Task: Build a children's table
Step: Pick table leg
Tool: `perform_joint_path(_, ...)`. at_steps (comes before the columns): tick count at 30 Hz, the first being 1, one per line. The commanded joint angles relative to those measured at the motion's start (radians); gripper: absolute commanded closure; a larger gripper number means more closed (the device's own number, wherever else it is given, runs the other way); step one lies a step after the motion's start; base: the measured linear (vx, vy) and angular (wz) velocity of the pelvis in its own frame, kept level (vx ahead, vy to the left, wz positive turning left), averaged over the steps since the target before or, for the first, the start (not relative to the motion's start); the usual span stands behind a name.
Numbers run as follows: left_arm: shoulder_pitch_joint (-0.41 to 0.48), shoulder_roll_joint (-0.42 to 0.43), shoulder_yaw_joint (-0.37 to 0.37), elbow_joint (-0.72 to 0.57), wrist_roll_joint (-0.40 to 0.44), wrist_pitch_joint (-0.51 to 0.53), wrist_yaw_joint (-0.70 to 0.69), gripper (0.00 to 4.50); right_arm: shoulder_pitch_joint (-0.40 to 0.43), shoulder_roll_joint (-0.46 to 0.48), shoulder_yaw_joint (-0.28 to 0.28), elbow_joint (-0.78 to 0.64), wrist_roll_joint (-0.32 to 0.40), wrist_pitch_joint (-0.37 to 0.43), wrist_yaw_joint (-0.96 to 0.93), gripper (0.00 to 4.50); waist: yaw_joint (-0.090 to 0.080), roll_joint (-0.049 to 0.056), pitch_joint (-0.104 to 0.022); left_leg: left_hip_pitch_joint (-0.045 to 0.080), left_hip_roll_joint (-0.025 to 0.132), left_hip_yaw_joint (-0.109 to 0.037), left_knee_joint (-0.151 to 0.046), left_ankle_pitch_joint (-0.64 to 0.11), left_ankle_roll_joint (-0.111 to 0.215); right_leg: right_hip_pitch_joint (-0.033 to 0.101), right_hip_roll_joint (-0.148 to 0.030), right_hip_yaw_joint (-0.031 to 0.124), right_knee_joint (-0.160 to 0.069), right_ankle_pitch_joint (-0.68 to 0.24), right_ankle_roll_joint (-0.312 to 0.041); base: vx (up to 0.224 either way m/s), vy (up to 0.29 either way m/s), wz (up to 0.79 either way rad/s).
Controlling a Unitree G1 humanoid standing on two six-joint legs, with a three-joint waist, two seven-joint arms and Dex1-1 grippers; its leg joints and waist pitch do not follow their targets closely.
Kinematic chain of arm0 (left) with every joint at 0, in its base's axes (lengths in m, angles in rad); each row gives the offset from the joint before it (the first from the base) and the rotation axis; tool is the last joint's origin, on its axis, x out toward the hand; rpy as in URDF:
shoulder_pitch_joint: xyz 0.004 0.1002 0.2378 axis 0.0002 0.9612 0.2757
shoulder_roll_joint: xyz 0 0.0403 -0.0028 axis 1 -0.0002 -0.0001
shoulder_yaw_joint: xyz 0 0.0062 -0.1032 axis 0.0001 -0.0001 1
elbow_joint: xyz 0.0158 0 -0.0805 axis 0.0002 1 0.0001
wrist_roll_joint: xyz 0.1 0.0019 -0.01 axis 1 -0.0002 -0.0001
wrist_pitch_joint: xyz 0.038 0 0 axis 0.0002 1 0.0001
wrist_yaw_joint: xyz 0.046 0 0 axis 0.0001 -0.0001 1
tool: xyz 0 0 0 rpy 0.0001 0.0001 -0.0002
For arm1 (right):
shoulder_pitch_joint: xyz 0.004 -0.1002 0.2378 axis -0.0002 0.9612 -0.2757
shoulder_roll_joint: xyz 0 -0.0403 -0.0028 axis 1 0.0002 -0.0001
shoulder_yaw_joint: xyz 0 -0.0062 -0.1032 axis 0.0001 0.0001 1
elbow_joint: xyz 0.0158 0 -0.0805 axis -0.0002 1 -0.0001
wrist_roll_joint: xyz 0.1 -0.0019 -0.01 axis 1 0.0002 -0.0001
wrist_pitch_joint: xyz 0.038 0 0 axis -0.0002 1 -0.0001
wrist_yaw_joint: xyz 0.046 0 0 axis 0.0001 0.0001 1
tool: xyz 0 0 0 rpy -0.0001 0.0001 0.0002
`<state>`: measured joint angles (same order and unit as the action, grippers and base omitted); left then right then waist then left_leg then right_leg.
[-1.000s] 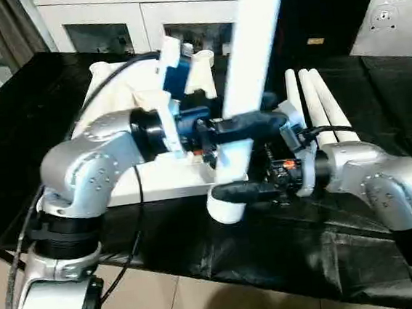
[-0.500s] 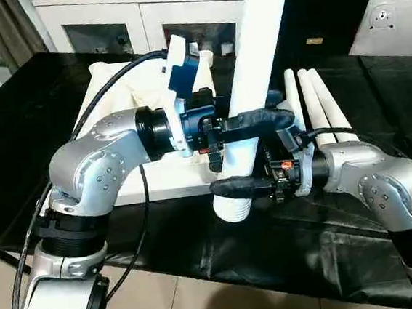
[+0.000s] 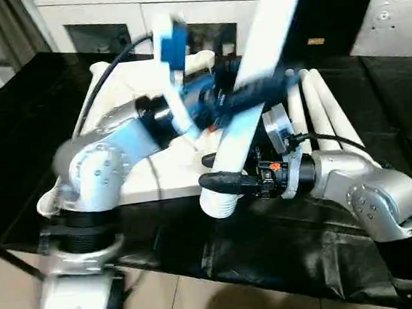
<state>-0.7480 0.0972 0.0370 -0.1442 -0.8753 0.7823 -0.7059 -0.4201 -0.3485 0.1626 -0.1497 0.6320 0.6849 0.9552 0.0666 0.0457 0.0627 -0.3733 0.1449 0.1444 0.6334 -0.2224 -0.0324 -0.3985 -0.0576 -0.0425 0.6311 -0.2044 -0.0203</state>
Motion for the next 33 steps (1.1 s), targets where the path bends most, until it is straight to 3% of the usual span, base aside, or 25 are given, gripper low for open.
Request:
perform_joint_path(1, 0.008, -0.037, 0.005, -0.044, -0.022, -0.036, 0.049, 0.98, 0.010, 0.028, -0.004, -0.007, -0.023, -0.029, -0.051, 2.57, 0.005, -0.005, -0.075, -0.003, 0.064, -0.016, -0.066, -0.004, 0.051, 0.074, -0.081, 0.046, -0.067, -0.042, -0.262, 0.000, 0.000, 0.00)
perform_joint_path(3, 0.014, -0.063, 0.027, -0.049, -0.034, -0.047, 0.086, 0.79, 0.017, 0.049, -0.011, -0.008, -0.035, -0.046, -0.083, 2.57, 0.006, -0.007, -0.075, -0.004, 0.064, -0.016, -0.067, -0.001, 0.049, 0.072, -0.081, 0.045, -0.068, -0.046, -0.254, 0.000, 0.000, 0.00)
perform_joint_path(4, 0.017, -0.077, 0.045, -0.052, -0.054, -0.051, 0.102, 0.69, 0.018, 0.058, -0.016, -0.008, -0.030, -0.040, -0.094, 2.58, 0.006, -0.003, -0.074, -0.003, 0.064, -0.017, -0.067, -0.005, 0.047, 0.071, -0.080, 0.045, -0.068, -0.053, -0.252, 0.000, 0.000, 0.00)
perform_joint_path(6, 0.025, -0.150, 0.143, -0.043, -0.162, -0.079, 0.213, 0.57, 0.029, 0.096, -0.046, -0.010, -0.010, -0.021, -0.155, 2.59, 0.004, -0.001, -0.074, -0.004, 0.062, -0.015, -0.065, -0.016, 0.037, 0.073, -0.082, 0.044, -0.066, -0.062, -0.261, 0.000, 0.000, 0.00)
perform_joint_path(7, 0.030, -0.162, 0.167, -0.038, -0.182, -0.089, 0.235, 0.47, 0.033, 0.111, -0.059, -0.012, -0.007, -0.026, -0.179, 2.59, 0.004, -0.004, -0.074, -0.003, 0.060, -0.015, -0.066, -0.028, 0.037, 0.074, -0.080, 0.043, -0.075, -0.082, -0.260, 0.000, 0.000, 0.00)
perform_joint_path(8, 0.037, -0.177, 0.204, -0.029, -0.203, -0.107, 0.270, 0.35, 0.039, 0.138, -0.084, -0.014, 0.000, -0.035, -0.222, 2.59, 0.004, 0.000, -0.073, -0.004, 0.060, -0.016, -0.067, -0.028, 0.035, 0.072, -0.081, 0.044, -0.072, -0.086, -0.257, 0.000, 0.000, 0.00)
perform_joint_path(10, 0.042, -0.185, 0.221, -0.027, -0.207, -0.118, 0.290, 0.21, 0.042, 0.155, -0.100, -0.016, 0.005, -0.039, -0.248, 2.59, 0.001, -0.001, -0.074, -0.001, 0.059, -0.017, -0.068, -0.035, 0.036, 0.071, -0.075, 0.042, -0.076, -0.107, -0.235, 0.000, 0.000, 0.00)
perform_joint_path(11, 0.051, -0.167, 0.284, -0.002, -0.176, -0.165, 0.343, 0.19, 0.052, 0.203, -0.161, -0.009, -0.010, -0.078, -0.357, 2.59, -0.001, 0.008, -0.072, -0.001, 0.060, -0.018, -0.070, -0.039, 0.036, 0.067, -0.075, 0.043, -0.078, -0.116, -0.225, 0.000, 0.000, 0.00)
perform_joint_path(12, 0.051, -0.167, 0.284, -0.002, -0.176, -0.165, 0.343, 0.19, 0.052, 0.203, -0.161, -0.009, -0.010, -0.078, -0.357, 2.59, -0.004, 0.008, -0.072, 0.001, 0.060, -0.018, -0.072, -0.046, 0.026, 0.065, -0.073, 0.042, -0.081, -0.127, -0.209, 0.000, 0.000, 0.00)
perform_joint_path(14, 0.072, -0.111, 0.285, 0.011, -0.081, -0.179, 0.337, 0.19, 0.050, 0.210, -0.185, 0.010, -0.065, -0.106, -0.441, 2.59, -0.007, 0.007, -0.074, 0.002, 0.057, -0.020, -0.074, -0.041, 0.018, 0.065, -0.070, 0.042, -0.080, -0.125, -0.186, 0.000, 0.000, 0.00)
perform_joint_path(15, 0.097, -0.052, 0.250, 0.011, -0.009, -0.169, 0.319, 0.19, 0.054, 0.204, -0.189, 0.005, -0.099, -0.115, -0.475, 2.59, -0.007, 0.020, -0.075, 0.005, 0.058, -0.021, -0.074, -0.036, 0.010, 0.062, -0.069, 0.041, -0.077, -0.120, -0.175, 0.000, 0.000, 0.00)
perform_joint_path(17, 0.148, 0.055, 0.165, 0.002, 0.138, -0.177, 0.286, 0.19, 0.063, 0.188, -0.190, -0.009, -0.169, -0.139, -0.532, 2.59, -0.012, 0.019, -0.075, 0.007, 0.061, -0.024, -0.080, -0.041, -0.005, 0.059, -0.067, 0.042, -0.076, -0.123, -0.138, 0.000, 0.000, 0.00)
perform_joint_path(18, 0.196, 0.129, 0.101, 0.002, 0.218, -0.182, 0.266, 0.19, 0.068, 0.174, -0.186, -0.022, -0.204, -0.140, -0.553, 2.59, -0.015, 0.017, -0.075, 0.007, 0.059, -0.020, -0.078, -0.046, -0.012, 0.060, -0.067, 0.043, -0.076, -0.123, -0.138, 0.000, 0.000, 0.00)
perform_joint_path(19, 0.220, 0.163, 0.069, 0.001, 0.254, -0.189, 0.258, 0.19, 0.070, 0.168, -0.186, -0.029, -0.216, -0.138, -0.561, 2.59, -0.014, 0.023, -0.077, 0.006, 0.059, -0.022, -0.079, -0.050, -0.022, 0.060, -0.068, 0.044, -0.073, -0.121, -0.133, 0.000, 0.000, 0.00)
perform_joint_path(20, 0.247, 0.204, 0.022, 0.001, 0.304, -0.218, 0.241, 0.19, 0.074, 0.165, -0.186, -0.036, -0.240, -0.140, -0.591, 2.59, -0.017, 0.016, -0.075, 0.007, 0.060, -0.021, -0.081, -0.059, -0.025, 0.059, -0.069, 0.046, -0.076, -0.117, -0.137, 0.000, 0.000, 0.00)
perform_joint_path(21, 0.247, 0.204, 0.022, 0.001, 0.304, -0.218, 0.241, 0.19, 0.074, 0.165, -0.186, -0.036, -0.240, -0.140, -0.591, 2.59, -0.015, 0.021, -0.076, 0.009, 0.060, -0.021, -0.081, -0.061, -0.031, 0.058, -0.070, 0.046, -0.073, -0.115, -0.141, 0.000, 0.000, 0.00)
perform_joint_path(22, 0.271, 0.247, -0.027, 0.004, 0.350, -0.240, 0.219, 0.19, 0.080, 0.162, -0.182, -0.040, -0.247, -0.143, -0.595, 2.59, -0.017, 0.018, -0.076, 0.009, 0.059, -0.018, -0.081, -0.064, -0.033, 0.057, -0.069, 0.046, -0.074, -0.109, -0.149, 0.000, 0.000, 0.00)
perform_joint_path(23, 0.313, 0.337, -0.130, 0.025, 0.462, -0.306, 0.166, 0.19, 0.093, 0.157, -0.171, -0.044, -0.267, -0.161, -0.604, 2.59, -0.015, 0.019, -0.075, 0.008, 0.062, -0.021, -0.084, -0.067, -0.029, 0.058, -0.071, 0.047, -0.073, -0.101, -0.153, 0.000, 0.000, 0.00)
perform_joint_path(24, 0.317, 0.350, -0.145, 0.030, 0.477, -0.315, 0.156, 0.19, 0.096, 0.157, -0.169, -0.043, -0.268, -0.164, -0.604, 2.59, -0.014, 0.014, -0.074, 0.006, 0.063, -0.021, -0.086, -0.074, -0.023, 0.058, -0.072, 0.048, -0.071, -0.105, -0.147, 0.000, 0.000, 0.00)
perform_joint_path(27, 0.337, 0.434, -0.235, 0.075, 0.571, -0.388, 0.050, 0.19, 0.112, 0.158, -0.154, -0.039, -0.277, -0.181, -0.606, 2.59, -0.017, 0.015, -0.072, 0.008, 0.060, -0.017, -0.087, -0.096, -0.028, 0.057, -0.074, 0.051, -0.075, -0.132, -0.151, 0.000, 0.000, 0.00)
perform_joint_path(29, 0.339, 0.479, -0.288, 0.135, 0.623, -0.461, -0.059, 0.19, 0.132, 0.170, -0.144, -0.036, -0.276, -0.186, -0.604, 2.59, -0.018, 0.007, -0.068, 0.008, 0.058, -0.016, -0.093, -0.113, -0.025, 0.054, -0.075, 0.053, -0.083, -0.179, -0.145, 0.000, 0.000, 0.00)
perform_joint_path(30, 0.334, 0.486, -0.300, 0.162, 0.635, -0.484, -0.090, 0.47, 0.140, 0.172, -0.140, -0.036, -0.277, -0.186, -0.601, 2.59, -0.018, 0.009, -0.068, 0.009, 0.058, -0.015, -0.093, -0.117, -0.027, 0.054, -0.077, 0.054, -0.084, -0.192, -0.143, 0.000, 0.000, 0.00)
perform_joint_path(33, 0.318, 0.489, -0.305, 0.209, 0.639, -0.520, -0.142, 0.60, 0.147, 0.177, -0.136, -0.037, -0.279, -0.186, -0.598, 2.59, -0.020, 0.012, -0.072, 0.010, 0.061, -0.014, -0.094, -0.111, -0.036, 0.053, -0.077, 0.054, -0.077, -0.153, -0.160, 0.000, 0.000, 0.00)
